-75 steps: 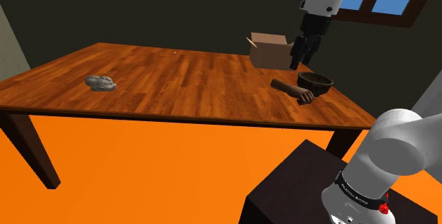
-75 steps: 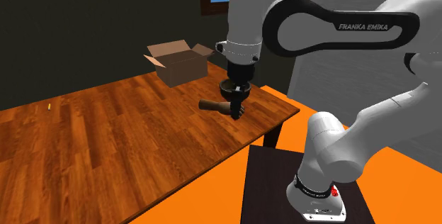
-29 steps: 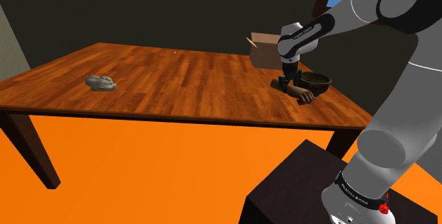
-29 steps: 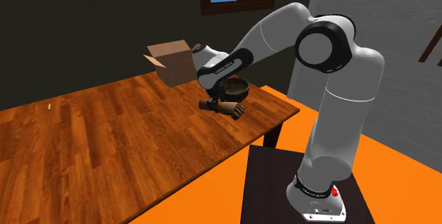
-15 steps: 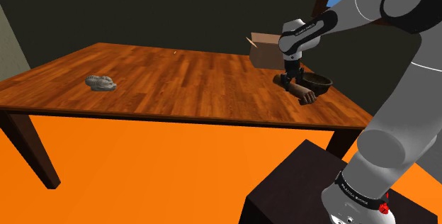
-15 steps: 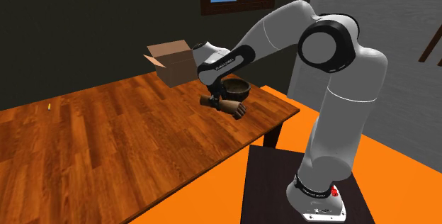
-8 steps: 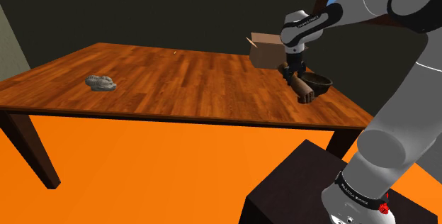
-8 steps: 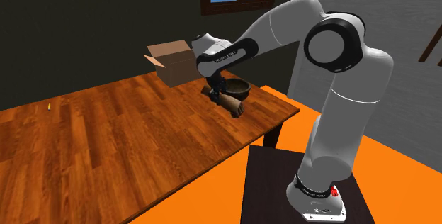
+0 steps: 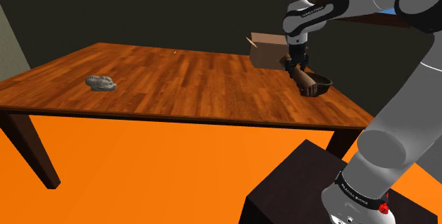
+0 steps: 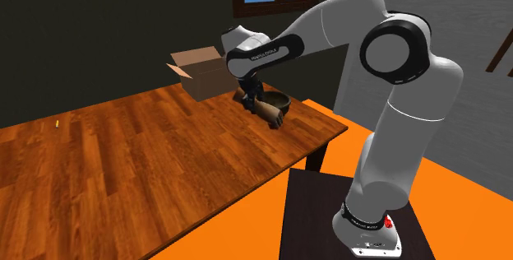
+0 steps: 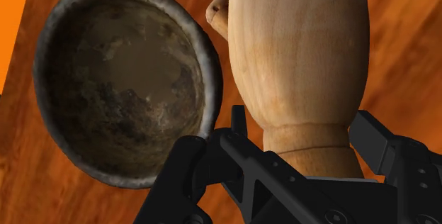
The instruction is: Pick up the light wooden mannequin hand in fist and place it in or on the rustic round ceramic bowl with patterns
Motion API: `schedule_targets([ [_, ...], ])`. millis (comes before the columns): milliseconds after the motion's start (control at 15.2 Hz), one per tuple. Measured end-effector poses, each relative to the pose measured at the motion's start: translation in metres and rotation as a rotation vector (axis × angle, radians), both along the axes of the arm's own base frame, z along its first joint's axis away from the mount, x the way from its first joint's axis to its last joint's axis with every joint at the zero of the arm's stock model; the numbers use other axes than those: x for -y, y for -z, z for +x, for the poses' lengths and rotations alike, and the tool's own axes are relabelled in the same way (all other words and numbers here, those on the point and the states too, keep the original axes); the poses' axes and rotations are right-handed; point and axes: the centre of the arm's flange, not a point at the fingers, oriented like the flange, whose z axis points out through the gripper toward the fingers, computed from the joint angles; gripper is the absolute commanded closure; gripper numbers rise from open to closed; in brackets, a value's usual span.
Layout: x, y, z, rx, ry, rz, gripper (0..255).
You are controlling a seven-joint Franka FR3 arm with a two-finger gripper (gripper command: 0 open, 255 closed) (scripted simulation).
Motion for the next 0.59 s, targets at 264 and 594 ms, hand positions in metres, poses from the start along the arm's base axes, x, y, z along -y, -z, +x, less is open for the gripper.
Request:
schedule_targets([
  [264, 0.0, -0.022, 0.001, 0.0, 0.0, 0.0, 255],
  [594, 0.0, -0.048, 0.001, 0.0, 0.0, 0.0, 255],
])
